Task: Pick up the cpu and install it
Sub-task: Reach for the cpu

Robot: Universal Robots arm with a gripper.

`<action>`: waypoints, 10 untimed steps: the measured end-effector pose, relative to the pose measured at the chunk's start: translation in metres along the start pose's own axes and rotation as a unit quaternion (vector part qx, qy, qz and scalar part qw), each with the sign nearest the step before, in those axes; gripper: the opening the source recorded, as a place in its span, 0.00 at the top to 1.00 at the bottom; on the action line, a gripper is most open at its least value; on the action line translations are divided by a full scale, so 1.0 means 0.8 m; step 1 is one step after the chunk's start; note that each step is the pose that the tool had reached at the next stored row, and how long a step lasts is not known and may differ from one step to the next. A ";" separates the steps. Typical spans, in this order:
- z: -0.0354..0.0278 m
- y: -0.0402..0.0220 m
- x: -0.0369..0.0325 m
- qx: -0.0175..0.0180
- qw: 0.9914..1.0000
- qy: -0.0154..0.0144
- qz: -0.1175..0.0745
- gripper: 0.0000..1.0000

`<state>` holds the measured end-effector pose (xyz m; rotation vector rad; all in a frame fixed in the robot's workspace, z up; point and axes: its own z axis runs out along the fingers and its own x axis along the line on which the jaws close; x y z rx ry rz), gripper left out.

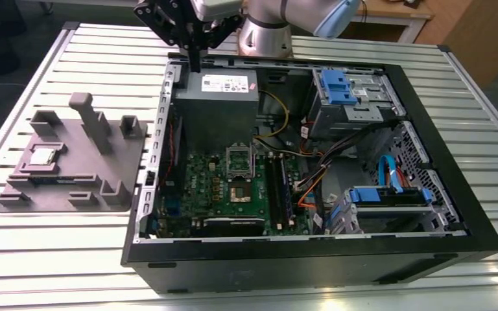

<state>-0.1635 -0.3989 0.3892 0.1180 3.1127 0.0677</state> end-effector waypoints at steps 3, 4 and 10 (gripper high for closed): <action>0.0001 -0.0001 0.0010 0.000 1.000 0.000 0.000 0.90; 0.0002 -0.0001 0.0012 0.000 1.000 0.000 0.000 0.90; 0.0006 -0.0003 0.0037 0.000 1.000 0.000 0.000 0.90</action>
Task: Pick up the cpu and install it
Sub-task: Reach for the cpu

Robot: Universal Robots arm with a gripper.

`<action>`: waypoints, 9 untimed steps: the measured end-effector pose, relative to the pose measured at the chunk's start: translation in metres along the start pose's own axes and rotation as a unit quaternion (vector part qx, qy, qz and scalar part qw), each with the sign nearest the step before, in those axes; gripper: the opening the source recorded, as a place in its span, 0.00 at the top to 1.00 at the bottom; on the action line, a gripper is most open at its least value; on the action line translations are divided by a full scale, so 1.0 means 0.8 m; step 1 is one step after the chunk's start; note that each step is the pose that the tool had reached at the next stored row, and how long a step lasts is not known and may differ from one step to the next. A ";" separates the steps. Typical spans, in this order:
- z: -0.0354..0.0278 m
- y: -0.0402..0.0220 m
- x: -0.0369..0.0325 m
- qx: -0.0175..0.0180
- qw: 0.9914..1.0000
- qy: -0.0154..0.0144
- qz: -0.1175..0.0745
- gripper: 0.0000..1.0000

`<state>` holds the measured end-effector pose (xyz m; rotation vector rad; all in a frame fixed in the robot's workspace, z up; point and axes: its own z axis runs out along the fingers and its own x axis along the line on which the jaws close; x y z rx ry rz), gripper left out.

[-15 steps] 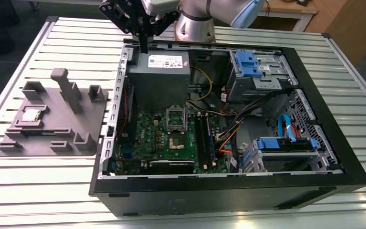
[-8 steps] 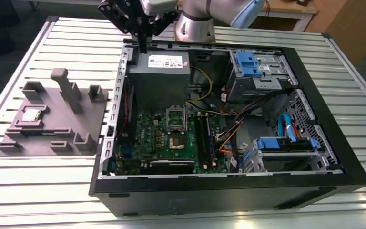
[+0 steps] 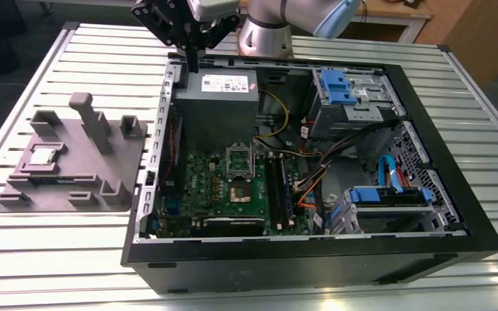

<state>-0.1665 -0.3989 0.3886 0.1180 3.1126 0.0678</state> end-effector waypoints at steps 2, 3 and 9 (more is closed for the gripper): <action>0.0000 0.0000 0.0004 0.000 1.000 0.000 0.000 0.90; -0.0001 -0.0001 0.0007 0.000 1.000 0.000 0.000 0.90; -0.0001 -0.0003 0.0034 0.000 1.000 0.000 0.000 0.90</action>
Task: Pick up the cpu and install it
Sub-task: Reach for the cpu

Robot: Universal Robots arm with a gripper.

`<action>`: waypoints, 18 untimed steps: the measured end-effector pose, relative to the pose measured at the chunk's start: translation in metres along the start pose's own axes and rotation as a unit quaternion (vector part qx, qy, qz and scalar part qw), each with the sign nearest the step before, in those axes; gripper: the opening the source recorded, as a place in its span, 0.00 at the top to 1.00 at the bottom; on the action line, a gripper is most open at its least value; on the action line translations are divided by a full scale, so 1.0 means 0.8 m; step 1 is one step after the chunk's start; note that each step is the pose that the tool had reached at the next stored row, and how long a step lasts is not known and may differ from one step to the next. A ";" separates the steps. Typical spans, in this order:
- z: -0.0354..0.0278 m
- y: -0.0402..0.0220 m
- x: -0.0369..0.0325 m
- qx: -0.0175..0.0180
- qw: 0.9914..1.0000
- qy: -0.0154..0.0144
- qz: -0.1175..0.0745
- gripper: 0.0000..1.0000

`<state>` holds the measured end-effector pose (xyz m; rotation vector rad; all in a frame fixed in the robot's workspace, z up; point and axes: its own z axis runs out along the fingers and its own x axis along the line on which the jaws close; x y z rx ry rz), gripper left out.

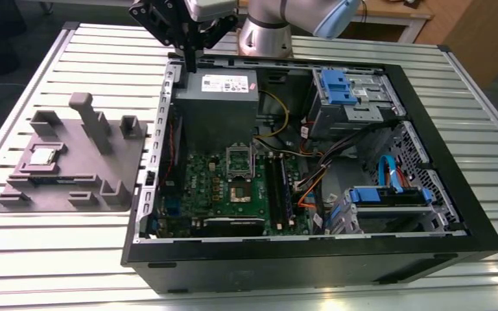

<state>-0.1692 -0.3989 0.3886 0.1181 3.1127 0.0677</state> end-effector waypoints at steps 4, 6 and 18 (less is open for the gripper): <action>0.0000 -0.0001 0.0019 0.000 1.000 0.000 0.000 0.90; -0.0001 -0.0002 0.0029 0.000 1.000 0.000 0.000 0.90; 0.0000 -0.0005 0.0069 0.000 1.000 0.000 0.000 0.90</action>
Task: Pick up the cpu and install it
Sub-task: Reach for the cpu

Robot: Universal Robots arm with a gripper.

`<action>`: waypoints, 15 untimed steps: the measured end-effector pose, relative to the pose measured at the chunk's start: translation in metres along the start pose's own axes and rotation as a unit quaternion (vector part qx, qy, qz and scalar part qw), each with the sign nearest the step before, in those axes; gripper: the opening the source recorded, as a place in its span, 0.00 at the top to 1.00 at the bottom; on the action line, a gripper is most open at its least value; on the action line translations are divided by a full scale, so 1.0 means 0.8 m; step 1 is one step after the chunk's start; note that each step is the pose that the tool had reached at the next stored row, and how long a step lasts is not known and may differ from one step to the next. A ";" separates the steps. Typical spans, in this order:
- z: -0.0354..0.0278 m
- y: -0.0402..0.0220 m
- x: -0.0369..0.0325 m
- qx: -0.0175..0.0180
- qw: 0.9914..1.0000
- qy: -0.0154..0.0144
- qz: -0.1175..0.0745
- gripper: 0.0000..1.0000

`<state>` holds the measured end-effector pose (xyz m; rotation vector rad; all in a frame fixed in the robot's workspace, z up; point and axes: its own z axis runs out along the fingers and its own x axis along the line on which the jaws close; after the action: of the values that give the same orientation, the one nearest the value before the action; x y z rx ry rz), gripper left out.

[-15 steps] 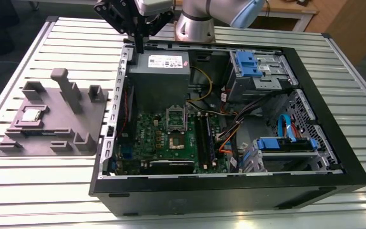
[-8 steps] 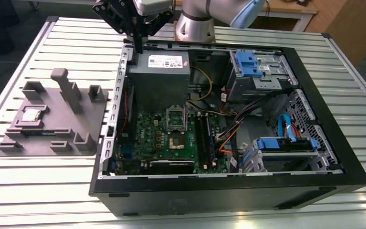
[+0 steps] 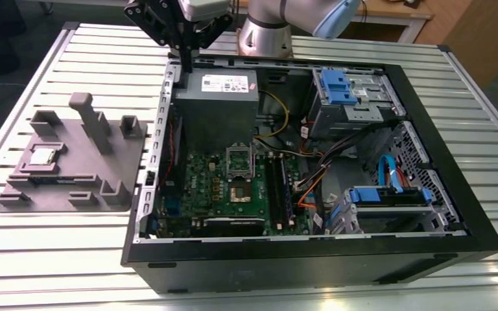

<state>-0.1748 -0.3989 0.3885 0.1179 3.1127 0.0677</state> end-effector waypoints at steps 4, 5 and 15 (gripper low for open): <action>0.0008 -0.0002 0.0022 0.000 1.000 0.000 0.000 0.90; 0.0008 -0.0002 0.0025 0.000 1.000 0.000 0.000 0.90; 0.0017 -0.0005 0.0057 0.000 1.000 0.000 0.000 0.90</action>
<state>-0.1793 -0.3989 0.3870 0.1181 3.1131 0.0678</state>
